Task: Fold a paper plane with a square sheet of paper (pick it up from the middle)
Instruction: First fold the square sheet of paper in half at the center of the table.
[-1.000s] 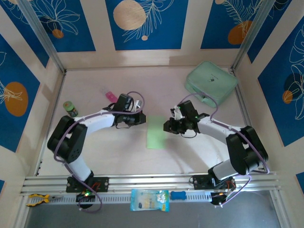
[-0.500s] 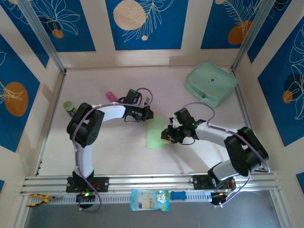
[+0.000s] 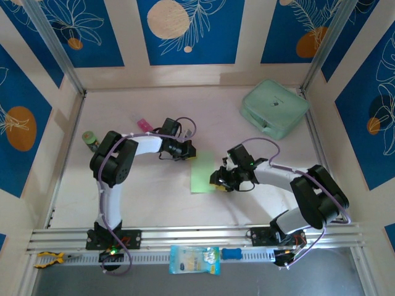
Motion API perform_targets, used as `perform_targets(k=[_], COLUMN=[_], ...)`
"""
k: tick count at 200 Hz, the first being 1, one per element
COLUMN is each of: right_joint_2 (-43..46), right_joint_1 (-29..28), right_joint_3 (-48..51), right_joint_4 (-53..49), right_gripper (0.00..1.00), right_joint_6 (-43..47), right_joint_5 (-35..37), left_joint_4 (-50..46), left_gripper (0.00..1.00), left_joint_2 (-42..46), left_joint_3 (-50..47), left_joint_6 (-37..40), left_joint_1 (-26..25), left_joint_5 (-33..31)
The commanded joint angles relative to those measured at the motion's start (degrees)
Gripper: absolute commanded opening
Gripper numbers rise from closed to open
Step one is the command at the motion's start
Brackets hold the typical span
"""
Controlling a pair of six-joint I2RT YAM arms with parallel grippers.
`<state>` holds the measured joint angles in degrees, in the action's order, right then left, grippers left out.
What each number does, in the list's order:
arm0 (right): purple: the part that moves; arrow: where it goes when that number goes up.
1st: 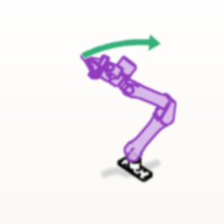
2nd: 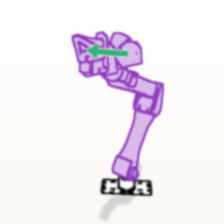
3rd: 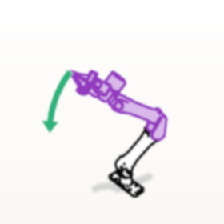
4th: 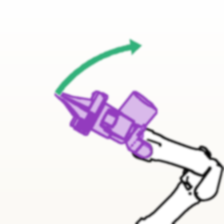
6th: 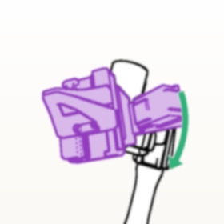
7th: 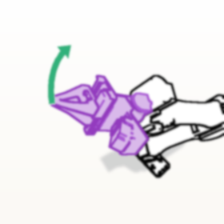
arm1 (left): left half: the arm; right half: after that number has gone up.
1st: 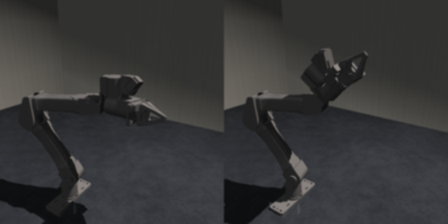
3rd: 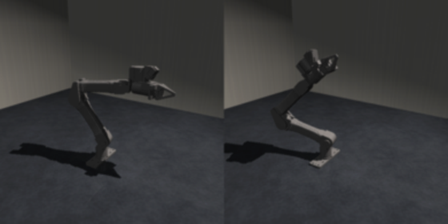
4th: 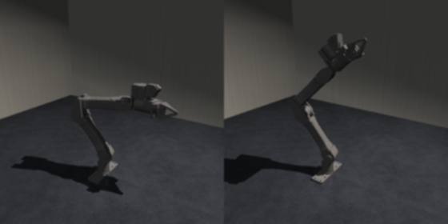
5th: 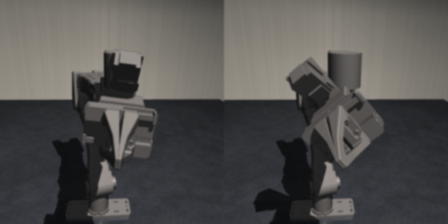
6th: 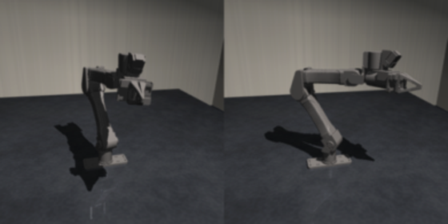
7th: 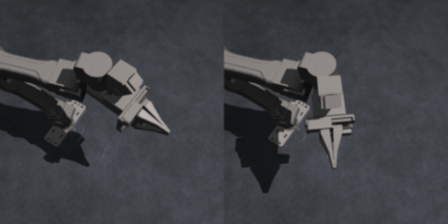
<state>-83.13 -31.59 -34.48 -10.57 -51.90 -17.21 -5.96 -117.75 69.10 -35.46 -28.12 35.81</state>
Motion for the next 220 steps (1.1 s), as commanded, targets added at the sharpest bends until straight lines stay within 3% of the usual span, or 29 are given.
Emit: perform_targets(k=[1, 66, 96, 129, 220], right_joint_2=[0.4, -0.1, 1.9, 2.9, 3.1], right_joint_1=[0.0, -0.5, -0.7, -0.6, -0.9], right_joint_3=[0.9, 2.4, 2.9, 3.1, 3.2], right_joint_4=[-1.6, 0.3, -0.3, -0.8, -0.2], right_gripper=[0.42, 0.43, 0.43, 0.37, 0.41], right_joint_6=[-2.1, -4.9, -5.1, -4.6, -5.5], right_joint_5=[-1.6, -2.7, -0.7, -0.3, -1.9], left_joint_4=[-3.6, -2.2, 2.0, 4.2, 3.4], left_gripper=[0.06, 0.05, 0.07, 0.11, 0.1], left_joint_2=[-0.9, 0.6, 3.1, 6.0, -1.0], left_joint_3=[-2.3, -4.4, -5.5, -3.3, -3.6], left_joint_6=[1.3, -0.1, -2.5, -3.9, -3.7], left_joint_1=[0.6, 0.7, 0.6, 0.6, 0.7], left_joint_5=[-1.0, -1.6, 1.3, 3.4, 2.1])
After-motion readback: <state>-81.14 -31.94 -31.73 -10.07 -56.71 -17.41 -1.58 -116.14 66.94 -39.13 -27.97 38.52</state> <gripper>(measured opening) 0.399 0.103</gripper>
